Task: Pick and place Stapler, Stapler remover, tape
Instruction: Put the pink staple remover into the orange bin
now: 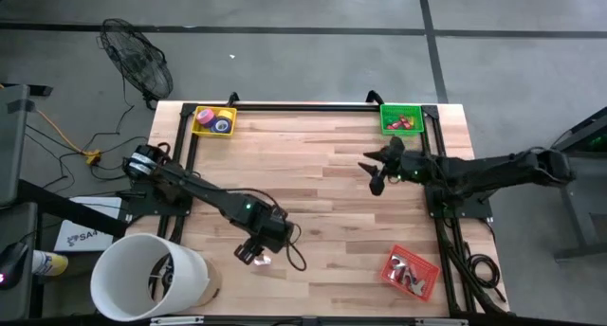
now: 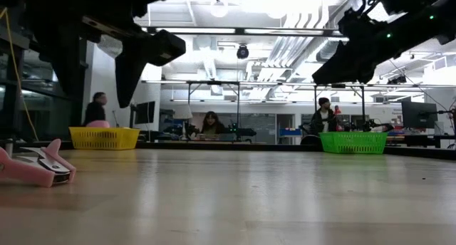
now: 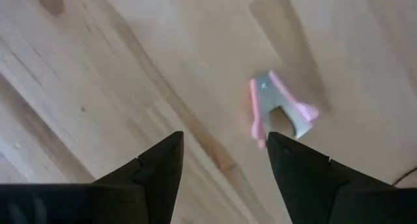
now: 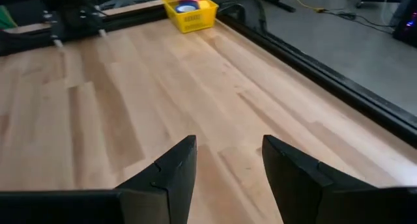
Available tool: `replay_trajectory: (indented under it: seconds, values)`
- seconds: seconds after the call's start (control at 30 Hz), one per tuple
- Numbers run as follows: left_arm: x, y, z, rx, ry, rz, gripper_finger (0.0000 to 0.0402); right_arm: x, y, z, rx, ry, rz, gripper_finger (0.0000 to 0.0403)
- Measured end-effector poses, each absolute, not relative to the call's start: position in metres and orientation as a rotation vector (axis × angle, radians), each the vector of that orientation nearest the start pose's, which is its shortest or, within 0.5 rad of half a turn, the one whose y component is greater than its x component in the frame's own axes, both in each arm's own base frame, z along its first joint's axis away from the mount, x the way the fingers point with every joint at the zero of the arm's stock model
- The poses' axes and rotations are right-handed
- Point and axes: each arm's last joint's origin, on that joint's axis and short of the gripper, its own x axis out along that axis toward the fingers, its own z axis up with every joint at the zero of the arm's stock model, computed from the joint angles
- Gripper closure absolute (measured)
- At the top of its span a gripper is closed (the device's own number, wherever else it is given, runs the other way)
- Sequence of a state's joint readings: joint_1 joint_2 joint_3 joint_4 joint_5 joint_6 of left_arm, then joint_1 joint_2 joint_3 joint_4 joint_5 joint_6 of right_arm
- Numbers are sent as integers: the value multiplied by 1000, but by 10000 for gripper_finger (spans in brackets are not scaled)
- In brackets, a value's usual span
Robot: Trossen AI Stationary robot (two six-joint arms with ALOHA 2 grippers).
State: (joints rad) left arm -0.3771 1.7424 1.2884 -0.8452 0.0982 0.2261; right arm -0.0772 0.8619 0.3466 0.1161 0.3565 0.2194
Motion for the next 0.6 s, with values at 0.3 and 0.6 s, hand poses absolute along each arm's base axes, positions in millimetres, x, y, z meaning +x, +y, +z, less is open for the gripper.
replay_trajectory:
  seconds: [0.3, 0.6]
  values:
    - [311, -145, 215, 287, 1235, -499, 181, 176, 11, 199, 143, 315, -449, 236]
    - [309, -171, 207, 302, 1192, -401, 80, 177, 37, 194, 153, 308, -426, 236]
